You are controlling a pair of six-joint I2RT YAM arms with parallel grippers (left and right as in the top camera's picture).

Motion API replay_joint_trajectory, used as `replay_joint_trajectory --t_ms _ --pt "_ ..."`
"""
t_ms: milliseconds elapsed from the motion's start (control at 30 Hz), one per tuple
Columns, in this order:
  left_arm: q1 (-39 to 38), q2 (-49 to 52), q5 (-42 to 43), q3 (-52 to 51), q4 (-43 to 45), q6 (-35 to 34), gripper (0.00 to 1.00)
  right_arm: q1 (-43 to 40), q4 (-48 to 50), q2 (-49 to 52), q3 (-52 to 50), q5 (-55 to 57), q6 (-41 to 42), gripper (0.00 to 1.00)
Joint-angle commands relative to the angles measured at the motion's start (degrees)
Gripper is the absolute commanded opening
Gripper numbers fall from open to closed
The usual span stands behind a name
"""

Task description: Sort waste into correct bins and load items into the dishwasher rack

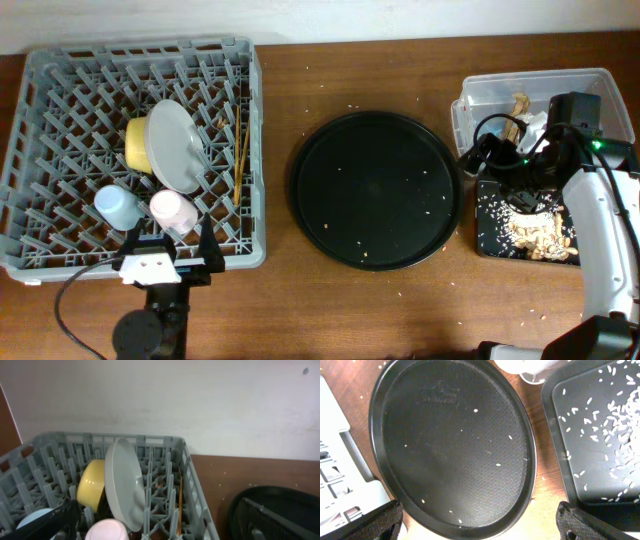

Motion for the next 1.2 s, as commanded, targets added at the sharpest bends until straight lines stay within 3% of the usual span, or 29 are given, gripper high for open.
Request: replay_joint_trajectory --t_ms 0,133,300,967,1167 --pt "0.3 -4.9 0.9 -7.6 3.5 2.4 0.99 0.0 0.1 -0.5 0.5 0.3 0.5 0.98" --pt "0.9 -9.1 0.8 -16.7 11.2 2.3 0.99 0.0 0.1 -0.5 0.5 0.3 0.5 0.99" --pt "1.1 -9.0 0.0 -16.4 5.7 2.3 0.99 0.0 0.1 -0.5 0.5 0.3 0.5 0.98" --pt "1.1 -8.7 0.0 -16.4 5.7 2.3 0.99 0.9 0.1 -1.8 0.5 0.9 0.3 0.98" --pt "1.1 -8.7 0.0 -16.4 5.7 2.3 0.99 9.0 12.1 -10.1 0.5 7.7 -2.3 0.98"
